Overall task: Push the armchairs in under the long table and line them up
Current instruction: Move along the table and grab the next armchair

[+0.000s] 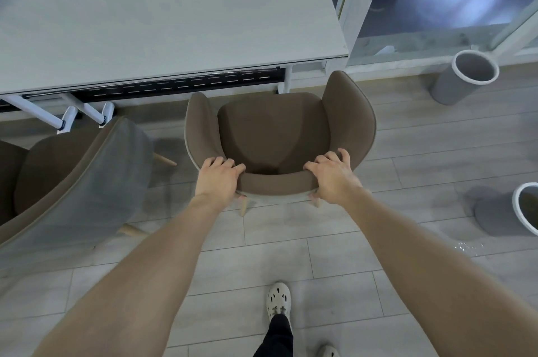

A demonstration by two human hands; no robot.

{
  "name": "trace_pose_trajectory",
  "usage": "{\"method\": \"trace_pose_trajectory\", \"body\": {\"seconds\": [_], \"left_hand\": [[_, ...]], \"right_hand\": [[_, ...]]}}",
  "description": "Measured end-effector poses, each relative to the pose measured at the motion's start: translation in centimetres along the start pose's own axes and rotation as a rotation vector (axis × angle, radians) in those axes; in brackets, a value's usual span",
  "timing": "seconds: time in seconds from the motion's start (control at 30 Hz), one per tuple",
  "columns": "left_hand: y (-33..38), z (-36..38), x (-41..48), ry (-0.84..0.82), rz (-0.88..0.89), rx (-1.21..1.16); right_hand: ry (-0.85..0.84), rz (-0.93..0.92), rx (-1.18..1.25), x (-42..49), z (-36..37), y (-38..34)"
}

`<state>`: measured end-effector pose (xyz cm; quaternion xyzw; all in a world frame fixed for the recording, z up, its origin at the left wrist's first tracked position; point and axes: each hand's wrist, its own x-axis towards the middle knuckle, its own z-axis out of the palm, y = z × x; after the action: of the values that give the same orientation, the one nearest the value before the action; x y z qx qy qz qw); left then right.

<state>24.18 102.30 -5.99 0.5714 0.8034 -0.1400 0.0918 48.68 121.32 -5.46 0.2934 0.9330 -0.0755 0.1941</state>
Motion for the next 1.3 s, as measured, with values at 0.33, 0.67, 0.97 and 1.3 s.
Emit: {"method": "trace_pose_trajectory", "body": {"seconds": [0.33,0.67,0.97,1.3], "left_hand": [[-1.8,-1.4,5.9,0.015,-0.018,-0.038],[-0.9,-1.9,7.6,0.065,-0.008,-0.154],[-8.3,-2.1,-4.1,-0.162,-0.151,-0.337],[-24.6,1.9,-22.4,-0.247,-0.321,-0.332]], "right_hand": [[0.012,0.03,-0.017,5.8,-3.0,1.5],[0.049,0.177,-0.081,6.3,-4.5,2.7],[0.18,0.188,0.066,-0.4,-5.2,-7.1],[0.077,0.014,0.179,-3.3,-5.8,-26.7]]}}
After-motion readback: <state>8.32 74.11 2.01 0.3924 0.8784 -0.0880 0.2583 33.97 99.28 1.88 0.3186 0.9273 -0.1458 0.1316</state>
